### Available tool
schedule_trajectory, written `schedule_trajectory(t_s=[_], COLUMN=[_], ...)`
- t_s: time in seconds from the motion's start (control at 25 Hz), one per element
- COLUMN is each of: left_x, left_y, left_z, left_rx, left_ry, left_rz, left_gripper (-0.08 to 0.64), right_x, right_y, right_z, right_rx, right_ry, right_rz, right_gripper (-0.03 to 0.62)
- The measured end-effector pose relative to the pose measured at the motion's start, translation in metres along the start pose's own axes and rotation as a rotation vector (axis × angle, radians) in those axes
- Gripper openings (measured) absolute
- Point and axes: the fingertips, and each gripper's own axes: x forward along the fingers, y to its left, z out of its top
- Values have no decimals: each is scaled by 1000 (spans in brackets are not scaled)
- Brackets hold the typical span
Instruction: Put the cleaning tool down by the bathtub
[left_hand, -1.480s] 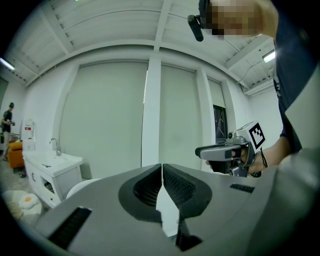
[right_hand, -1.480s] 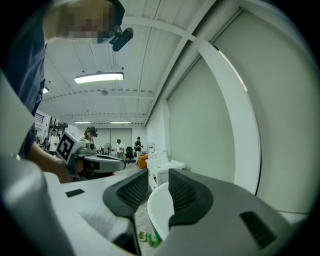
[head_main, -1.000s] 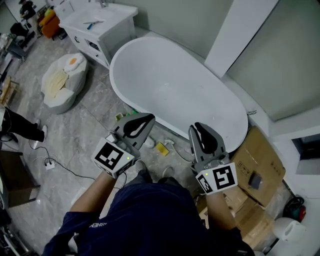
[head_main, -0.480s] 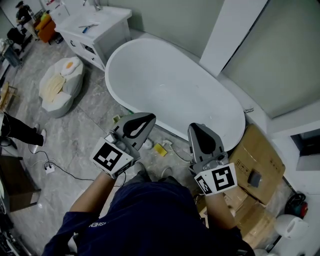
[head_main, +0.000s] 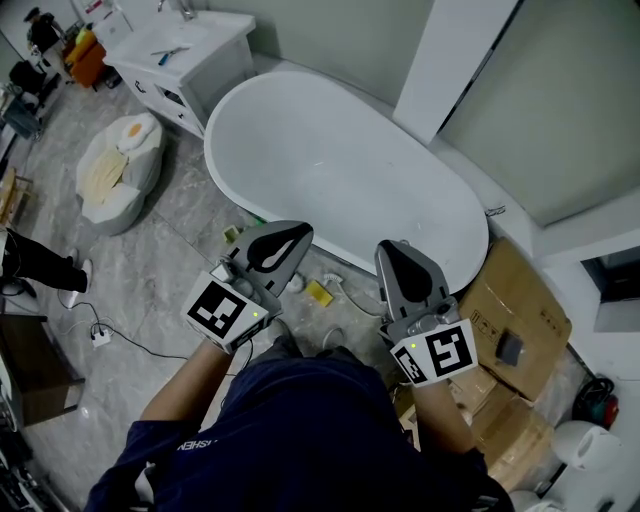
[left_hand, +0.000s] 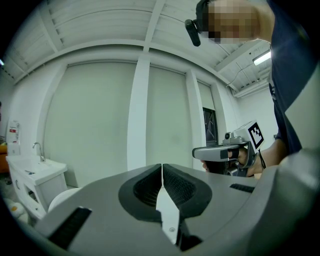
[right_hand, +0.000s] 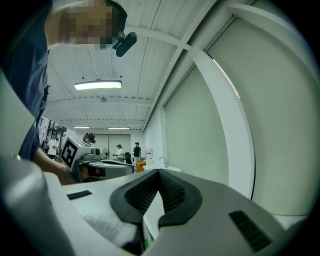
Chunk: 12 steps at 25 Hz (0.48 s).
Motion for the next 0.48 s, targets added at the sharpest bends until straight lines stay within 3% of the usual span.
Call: schedule_trajectory(t_s=[0.48], left_x=[6], left_y=[-12], left_z=[-2], left_rx=[4], left_ry=[17], left_rz=[-6], left_gripper=[34], right_x=[-11], right_y=[-8], right_z=[-9], right_rx=[15], right_ry=[34], right_rz=[2], right_gripper=[2])
